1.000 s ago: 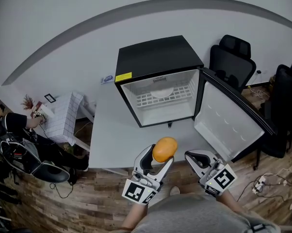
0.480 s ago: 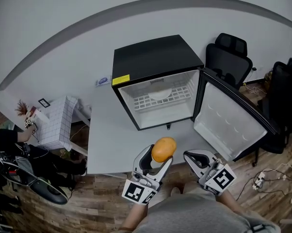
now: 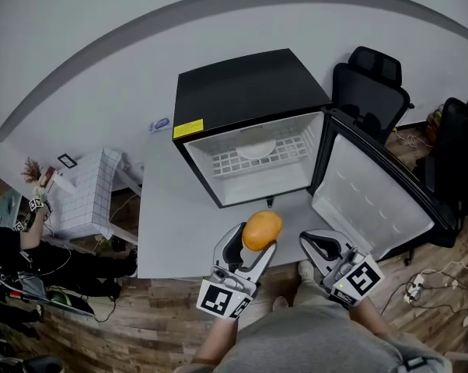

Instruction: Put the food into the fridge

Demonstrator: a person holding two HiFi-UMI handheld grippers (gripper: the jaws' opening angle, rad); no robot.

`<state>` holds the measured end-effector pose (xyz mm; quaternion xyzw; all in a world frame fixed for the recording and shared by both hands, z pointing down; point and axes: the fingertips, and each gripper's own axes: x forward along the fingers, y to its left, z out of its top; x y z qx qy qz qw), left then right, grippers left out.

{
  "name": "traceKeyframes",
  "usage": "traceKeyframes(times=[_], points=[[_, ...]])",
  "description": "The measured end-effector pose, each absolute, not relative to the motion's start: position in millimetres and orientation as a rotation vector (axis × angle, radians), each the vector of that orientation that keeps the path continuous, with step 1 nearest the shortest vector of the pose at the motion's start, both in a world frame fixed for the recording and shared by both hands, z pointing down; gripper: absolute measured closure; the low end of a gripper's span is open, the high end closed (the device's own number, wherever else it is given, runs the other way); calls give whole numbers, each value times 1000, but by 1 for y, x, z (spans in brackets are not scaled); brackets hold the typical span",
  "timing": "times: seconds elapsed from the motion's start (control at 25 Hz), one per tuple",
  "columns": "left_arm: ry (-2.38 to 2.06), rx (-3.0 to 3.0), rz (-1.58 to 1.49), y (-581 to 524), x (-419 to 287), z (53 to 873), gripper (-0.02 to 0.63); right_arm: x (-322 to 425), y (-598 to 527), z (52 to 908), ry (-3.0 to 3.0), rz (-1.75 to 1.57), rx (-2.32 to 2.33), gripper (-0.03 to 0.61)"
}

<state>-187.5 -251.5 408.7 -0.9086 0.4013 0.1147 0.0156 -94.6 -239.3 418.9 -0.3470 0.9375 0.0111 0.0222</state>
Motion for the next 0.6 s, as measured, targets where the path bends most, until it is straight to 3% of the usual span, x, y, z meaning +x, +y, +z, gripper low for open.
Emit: traceKeyframes(times=[0.6], points=[[1313, -2798, 284, -333, -182, 419, 315, -88, -300, 417, 2924, 27, -1039, 565]])
